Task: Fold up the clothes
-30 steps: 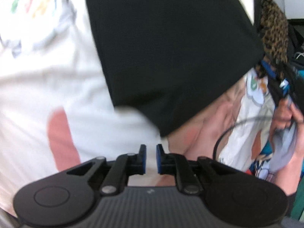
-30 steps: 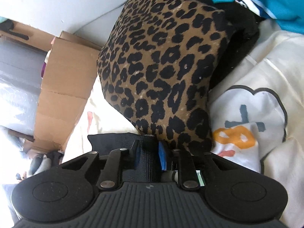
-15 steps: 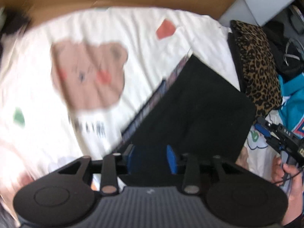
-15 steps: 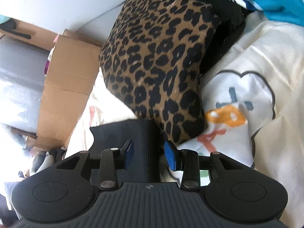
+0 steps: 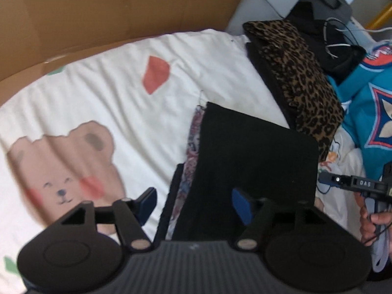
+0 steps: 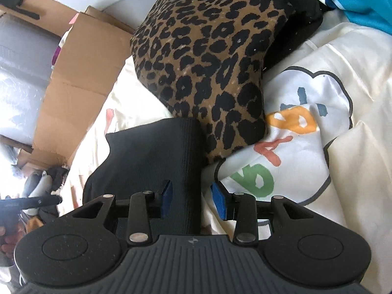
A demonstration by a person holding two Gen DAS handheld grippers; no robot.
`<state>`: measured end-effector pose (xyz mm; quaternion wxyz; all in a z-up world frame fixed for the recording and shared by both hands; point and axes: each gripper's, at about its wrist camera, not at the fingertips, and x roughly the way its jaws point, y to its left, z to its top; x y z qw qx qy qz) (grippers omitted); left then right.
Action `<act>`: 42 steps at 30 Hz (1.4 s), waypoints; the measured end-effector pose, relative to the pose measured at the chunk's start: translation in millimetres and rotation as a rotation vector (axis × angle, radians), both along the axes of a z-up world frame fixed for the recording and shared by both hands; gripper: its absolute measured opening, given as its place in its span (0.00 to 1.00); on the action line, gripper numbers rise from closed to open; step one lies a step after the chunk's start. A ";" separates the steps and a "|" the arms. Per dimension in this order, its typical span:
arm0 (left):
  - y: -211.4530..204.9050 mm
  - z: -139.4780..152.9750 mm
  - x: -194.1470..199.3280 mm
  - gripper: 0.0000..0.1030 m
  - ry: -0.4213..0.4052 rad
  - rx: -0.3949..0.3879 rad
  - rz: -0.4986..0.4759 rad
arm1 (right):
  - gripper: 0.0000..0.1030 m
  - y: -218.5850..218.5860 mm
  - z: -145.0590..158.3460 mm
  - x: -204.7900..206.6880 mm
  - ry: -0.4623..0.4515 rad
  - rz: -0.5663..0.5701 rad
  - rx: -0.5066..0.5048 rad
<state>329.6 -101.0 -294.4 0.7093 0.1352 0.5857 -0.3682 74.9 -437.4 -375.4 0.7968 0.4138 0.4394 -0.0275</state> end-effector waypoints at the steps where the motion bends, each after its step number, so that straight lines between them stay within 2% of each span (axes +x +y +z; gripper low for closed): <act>1: 1.0 -4.6 -0.6 0.72 0.000 -0.019 -0.009 | 0.37 1.9 0.9 0.5 0.001 0.007 -0.007; 5: 2.7 -21.7 1.9 0.72 -0.022 -0.081 -0.035 | 0.38 10.0 1.9 4.6 0.027 0.026 -0.040; 8: -3.7 -34.9 8.9 0.72 -0.054 -0.073 -0.082 | 0.39 14.4 2.9 6.7 0.080 0.034 -0.071; 12: -5.5 -44.3 14.2 0.72 -0.028 -0.138 -0.125 | 0.39 21.8 11.3 9.0 0.120 0.086 -0.105; 15: -2.0 -53.7 16.5 0.72 -0.017 -0.159 -0.107 | 0.39 31.0 16.6 13.8 0.144 0.129 -0.140; 20: 6.5 -65.1 18.3 0.62 0.049 -0.198 -0.083 | 0.39 41.5 31.7 12.5 0.157 0.200 -0.178; 22: 7.3 -67.3 18.2 0.43 0.066 -0.206 -0.081 | 0.39 45.4 41.3 12.4 0.180 0.232 -0.221; 23: 8.1 -67.7 18.7 0.42 0.069 -0.205 -0.071 | 0.39 48.7 45.3 13.8 0.183 0.250 -0.242; 25: 12.5 -67.4 22.9 0.33 0.081 -0.227 -0.033 | 0.41 54.9 52.5 15.1 0.167 0.270 -0.281; 26: 16.0 -67.5 25.9 0.30 0.095 -0.240 -0.014 | 0.45 56.5 53.7 16.2 0.161 0.267 -0.280; 29: 28.2 -68.7 33.4 0.23 0.146 -0.285 0.035 | 0.46 58.4 48.6 21.7 0.152 0.224 -0.249; 32: 29.9 -66.8 32.1 0.26 0.131 -0.290 0.024 | 0.46 63.7 39.2 28.1 0.149 0.220 -0.224; 33: 29.1 -65.3 30.4 0.31 0.108 -0.283 0.016 | 0.46 65.0 36.5 28.5 0.150 0.223 -0.219; 34: 28.8 -63.8 29.0 0.44 0.085 -0.271 0.016 | 0.46 65.7 33.2 28.5 0.147 0.224 -0.208; 36: 29.0 -62.3 28.8 0.63 0.071 -0.252 0.023 | 0.46 66.1 27.2 27.3 0.147 0.223 -0.192; 39: 33.9 -62.9 31.3 0.66 0.094 -0.280 0.041 | 0.46 65.1 18.7 24.4 0.155 0.218 -0.183; 42: 36.2 -70.6 33.5 0.68 0.118 -0.270 0.064 | 0.46 65.3 17.6 23.5 0.140 0.259 -0.184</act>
